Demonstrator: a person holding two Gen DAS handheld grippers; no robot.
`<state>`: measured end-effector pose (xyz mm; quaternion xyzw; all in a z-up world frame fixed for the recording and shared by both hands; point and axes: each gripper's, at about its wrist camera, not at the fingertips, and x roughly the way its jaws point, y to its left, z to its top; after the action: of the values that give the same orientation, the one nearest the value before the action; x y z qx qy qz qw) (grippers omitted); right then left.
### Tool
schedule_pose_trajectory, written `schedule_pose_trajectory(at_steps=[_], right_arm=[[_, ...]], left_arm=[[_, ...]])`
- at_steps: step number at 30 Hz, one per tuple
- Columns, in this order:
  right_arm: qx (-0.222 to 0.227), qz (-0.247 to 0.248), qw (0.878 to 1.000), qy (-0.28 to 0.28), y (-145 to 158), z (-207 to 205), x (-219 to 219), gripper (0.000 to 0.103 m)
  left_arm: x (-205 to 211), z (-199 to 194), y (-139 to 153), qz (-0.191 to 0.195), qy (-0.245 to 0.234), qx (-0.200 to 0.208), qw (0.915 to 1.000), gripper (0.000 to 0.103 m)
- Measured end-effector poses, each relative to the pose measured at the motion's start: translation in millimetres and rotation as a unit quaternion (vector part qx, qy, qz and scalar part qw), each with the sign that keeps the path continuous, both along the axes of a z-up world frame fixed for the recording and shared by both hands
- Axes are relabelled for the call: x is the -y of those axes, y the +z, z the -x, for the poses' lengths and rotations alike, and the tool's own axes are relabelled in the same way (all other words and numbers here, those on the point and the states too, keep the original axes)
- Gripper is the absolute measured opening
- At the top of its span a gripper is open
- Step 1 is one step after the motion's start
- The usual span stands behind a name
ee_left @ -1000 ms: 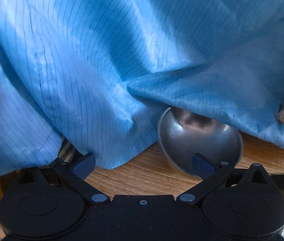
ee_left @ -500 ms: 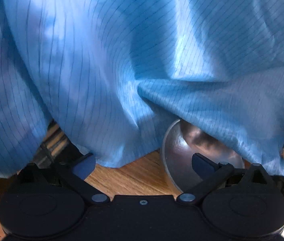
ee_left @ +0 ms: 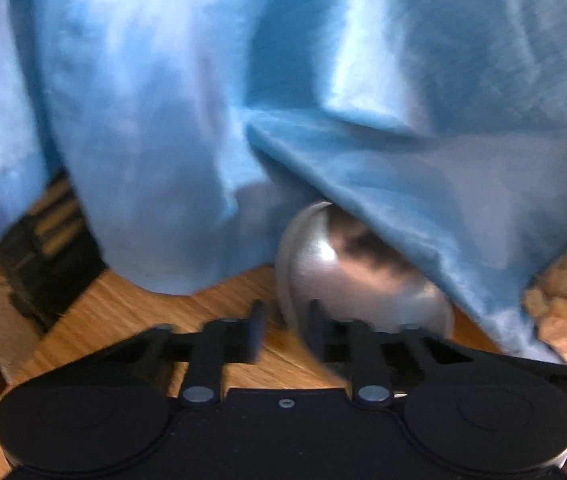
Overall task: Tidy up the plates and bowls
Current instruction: 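Reach both grippers under the blue cloth and close them on the small steel bowl, then carry the steel bowl with both grippers out from the cloth toward the plate stack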
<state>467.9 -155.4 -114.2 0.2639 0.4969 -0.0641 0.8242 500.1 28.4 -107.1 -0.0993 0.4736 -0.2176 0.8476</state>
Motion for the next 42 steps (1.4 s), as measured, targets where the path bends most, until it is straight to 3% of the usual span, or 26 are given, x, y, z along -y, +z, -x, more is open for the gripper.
schedule_pose_trajectory(at_steps=[6, 9, 13, 28, 32, 42], right_arm=[[-0.006, -0.033, 0.999, -0.005, 8, 40, -7, 0.024], [-0.002, -0.02, 1.0, 0.011, 18, 66, -20, 0.024], [-0.002, -0.014, 1.0, 0.02, 26, 96, -30, 0.024], [0.069, 0.0, 0.997, 0.046, 93, 188, -18, 0.024], [0.063, 0.028, 0.995, 0.071, 100, 215, -13, 0.025], [0.051, 0.013, 0.997, 0.05, 102, 311, 41, 0.025]], left_arm=[[-3, 38, 10, -0.039, -0.028, 0.009, 0.9988, 0.016], [-8, 70, 15, -0.056, -0.046, 0.027, 0.997, 0.016], [-19, 99, 19, -0.055, -0.045, 0.014, 0.9974, 0.016], [-5, 192, 88, -0.064, -0.051, 0.081, 0.9934, 0.016], [10, 225, 91, -0.067, -0.046, 0.069, 0.9943, 0.018], [62, 307, 78, -0.06, -0.077, 0.036, 0.9945, 0.021]])
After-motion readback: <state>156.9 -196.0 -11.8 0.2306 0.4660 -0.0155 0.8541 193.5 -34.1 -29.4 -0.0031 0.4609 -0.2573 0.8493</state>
